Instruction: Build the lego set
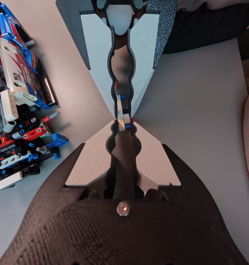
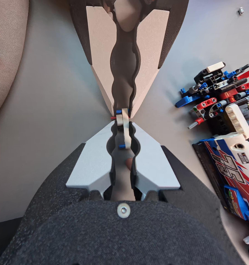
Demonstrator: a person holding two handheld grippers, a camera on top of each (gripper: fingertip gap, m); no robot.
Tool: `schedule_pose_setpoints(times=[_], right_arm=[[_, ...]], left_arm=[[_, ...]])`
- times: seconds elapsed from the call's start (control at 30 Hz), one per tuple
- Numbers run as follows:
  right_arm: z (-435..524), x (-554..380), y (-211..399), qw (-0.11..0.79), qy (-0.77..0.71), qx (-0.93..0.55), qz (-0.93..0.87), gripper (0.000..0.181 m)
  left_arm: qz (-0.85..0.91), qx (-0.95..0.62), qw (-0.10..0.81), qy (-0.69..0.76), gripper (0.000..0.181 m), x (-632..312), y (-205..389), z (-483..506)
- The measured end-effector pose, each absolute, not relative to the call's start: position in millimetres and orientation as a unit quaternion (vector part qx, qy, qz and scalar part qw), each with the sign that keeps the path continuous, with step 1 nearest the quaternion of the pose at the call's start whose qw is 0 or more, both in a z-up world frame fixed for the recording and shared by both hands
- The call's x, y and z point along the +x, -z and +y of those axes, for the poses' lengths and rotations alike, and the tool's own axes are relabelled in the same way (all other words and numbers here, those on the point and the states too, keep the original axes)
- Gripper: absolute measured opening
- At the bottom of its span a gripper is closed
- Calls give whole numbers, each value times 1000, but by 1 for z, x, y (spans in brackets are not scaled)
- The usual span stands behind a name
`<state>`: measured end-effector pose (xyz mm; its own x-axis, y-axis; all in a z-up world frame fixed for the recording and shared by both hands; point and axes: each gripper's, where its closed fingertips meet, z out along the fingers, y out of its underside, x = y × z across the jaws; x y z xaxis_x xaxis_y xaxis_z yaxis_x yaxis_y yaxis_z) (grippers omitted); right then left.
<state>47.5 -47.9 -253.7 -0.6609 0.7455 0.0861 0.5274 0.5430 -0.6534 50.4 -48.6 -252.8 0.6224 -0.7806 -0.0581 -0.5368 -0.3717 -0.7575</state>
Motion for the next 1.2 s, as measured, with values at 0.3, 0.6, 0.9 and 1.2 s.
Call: schedule_pose_setpoints(times=[0.3, 0.6, 0.9, 1.2], right_arm=[[-53, 48, 234, 121, -427, -415, -794, 15], [-58, 38, 186, 230, -495, -345, -764, 21], [-63, 31, 168, 392, -385, -259, -795, 7], [-55, 27, 133, 210, -618, -408, -638, 5]], left_arm=[[362, -795, 406, 267, 17, 51, 231, -53], [266, -767, 421, 404, 16, 41, 193, -53], [135, -678, 354, 629, 16, 40, 156, -63], [196, -685, 510, 482, 20, 27, 133, -53]])
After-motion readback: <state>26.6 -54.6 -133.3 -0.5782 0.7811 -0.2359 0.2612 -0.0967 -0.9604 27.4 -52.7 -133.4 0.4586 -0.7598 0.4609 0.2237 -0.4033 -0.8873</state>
